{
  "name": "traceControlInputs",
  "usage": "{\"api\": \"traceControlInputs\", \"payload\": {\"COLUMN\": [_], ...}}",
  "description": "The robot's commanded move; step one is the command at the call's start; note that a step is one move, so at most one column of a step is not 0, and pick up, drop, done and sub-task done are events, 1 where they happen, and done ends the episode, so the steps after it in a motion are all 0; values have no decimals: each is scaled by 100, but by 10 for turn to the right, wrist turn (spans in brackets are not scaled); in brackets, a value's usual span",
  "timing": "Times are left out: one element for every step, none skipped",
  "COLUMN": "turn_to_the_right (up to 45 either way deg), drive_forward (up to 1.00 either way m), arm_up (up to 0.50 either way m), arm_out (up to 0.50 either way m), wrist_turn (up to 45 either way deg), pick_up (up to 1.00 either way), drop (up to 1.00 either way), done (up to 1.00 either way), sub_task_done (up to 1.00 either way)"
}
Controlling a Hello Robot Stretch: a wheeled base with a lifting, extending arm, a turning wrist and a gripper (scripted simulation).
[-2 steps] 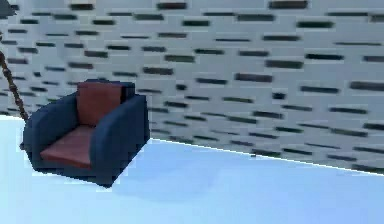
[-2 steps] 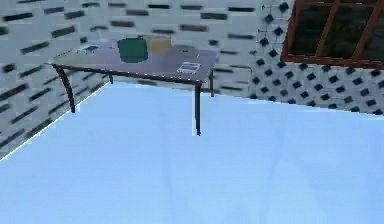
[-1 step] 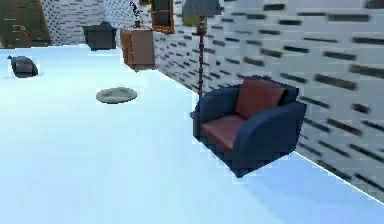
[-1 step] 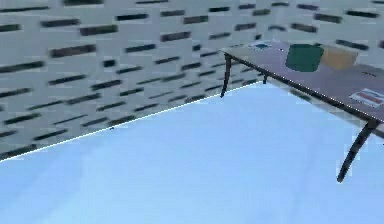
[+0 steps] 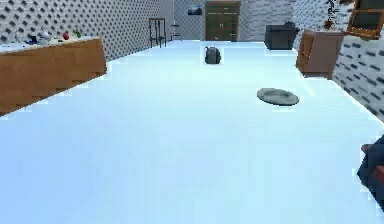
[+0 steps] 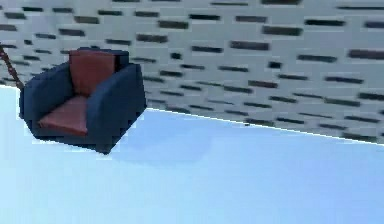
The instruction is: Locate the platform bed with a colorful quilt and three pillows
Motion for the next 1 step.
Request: {"api": "traceControlInputs", "payload": {"turn_to_the_right": [-360], "drive_forward": [0], "arm_up": [0], "arm_out": [0], "wrist_turn": [0], "pick_up": [0], "drop": [0], "done": [0], "sub_task_done": [0]}}
